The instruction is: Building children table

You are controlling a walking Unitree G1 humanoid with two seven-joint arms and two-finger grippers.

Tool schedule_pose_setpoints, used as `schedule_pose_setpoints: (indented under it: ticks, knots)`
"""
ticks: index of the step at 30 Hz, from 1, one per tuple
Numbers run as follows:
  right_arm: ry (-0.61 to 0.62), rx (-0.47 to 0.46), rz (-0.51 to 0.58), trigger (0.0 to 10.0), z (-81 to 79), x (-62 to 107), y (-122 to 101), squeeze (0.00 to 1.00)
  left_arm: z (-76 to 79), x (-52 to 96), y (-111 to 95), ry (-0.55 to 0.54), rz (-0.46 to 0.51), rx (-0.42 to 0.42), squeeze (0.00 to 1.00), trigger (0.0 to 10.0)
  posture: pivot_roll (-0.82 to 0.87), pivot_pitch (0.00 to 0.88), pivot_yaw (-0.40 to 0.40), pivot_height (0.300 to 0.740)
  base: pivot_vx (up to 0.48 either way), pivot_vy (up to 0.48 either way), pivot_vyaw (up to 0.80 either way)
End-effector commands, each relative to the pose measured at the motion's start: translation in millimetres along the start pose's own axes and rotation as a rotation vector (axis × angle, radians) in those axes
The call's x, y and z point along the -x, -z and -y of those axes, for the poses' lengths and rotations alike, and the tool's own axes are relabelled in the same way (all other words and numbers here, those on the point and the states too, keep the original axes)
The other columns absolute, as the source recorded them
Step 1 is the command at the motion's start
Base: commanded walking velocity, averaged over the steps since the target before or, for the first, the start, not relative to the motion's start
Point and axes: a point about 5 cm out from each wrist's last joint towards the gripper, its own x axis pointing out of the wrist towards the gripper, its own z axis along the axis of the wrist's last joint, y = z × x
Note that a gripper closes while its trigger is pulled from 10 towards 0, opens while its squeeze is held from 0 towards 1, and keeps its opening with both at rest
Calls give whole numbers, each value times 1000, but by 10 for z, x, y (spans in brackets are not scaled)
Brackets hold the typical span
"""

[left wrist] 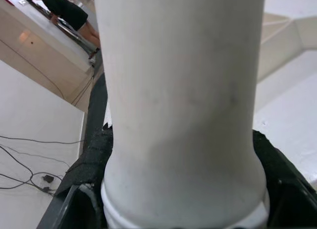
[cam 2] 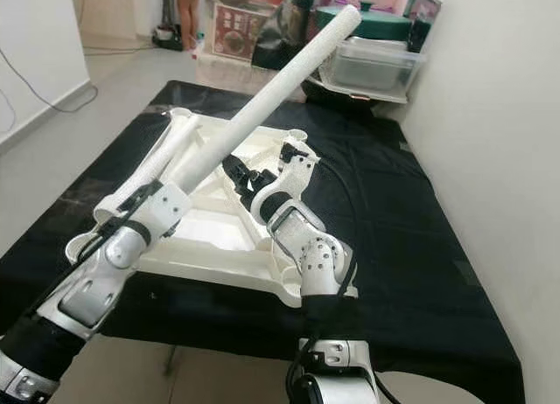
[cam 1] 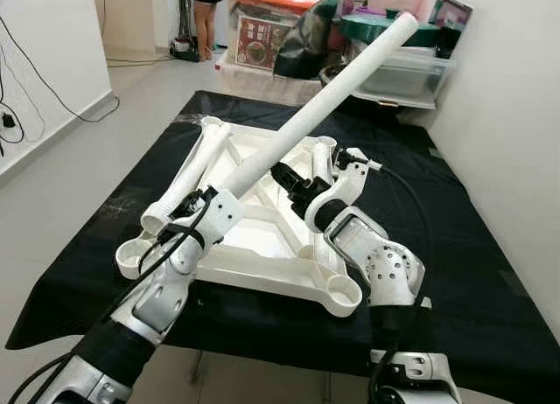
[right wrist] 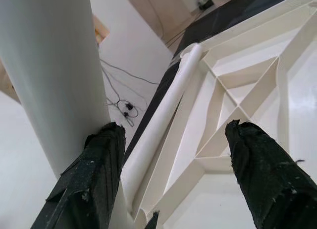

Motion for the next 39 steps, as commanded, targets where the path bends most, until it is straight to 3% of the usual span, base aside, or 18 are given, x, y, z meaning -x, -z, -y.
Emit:
schedule_pose_setpoints:
  ticks: [1, 9, 14, 16, 21, 26, 39]
  knots:
    - [-104, -82, 41, 10000, -313, -53, 47, 0, 112, -19, 29, 42, -27, -23, 0, 10000, 78, 0, -140, 740, 0, 0, 0]
    - [-104, -99, 61, 10000, -301, -14, 38, 0, 20, -44, 52, -17, -34, 1, 0, 10000, 70, 0, -129, 740, 0, 0, 0]
    - [-149, -89, 43, 10000, -235, 90, 70, 0, -285, -37, 164, -140, -62, 12, 0, 10000, 70, 0, -130, 740, 0, 0, 0]
    - [-172, -89, 36, 10000, -255, 106, 81, 0, -312, -32, 187, -147, -69, 9, 0, 10000, 71, 0, -129, 740, 0, 0, 0]
    - [-218, -90, 18, 10000, -345, 111, 136, 0, -297, -40, 193, -141, -72, 4, 0, 10000, 73, 0, -128, 740, 0, 0, 0]
    - [-214, -114, -13, 10000, -429, 24, 243, 0, -146, -93, 104, -79, -51, -20, 0, 10000, 77, 0, -129, 740, 0, 0, 0]
    - [-115, -168, -8, 10000, -348, -138, 295, 0, 29, -127, -13, -21, -18, -43, 0, 10000, 90, 0, -140, 740, 0, 0, 0]
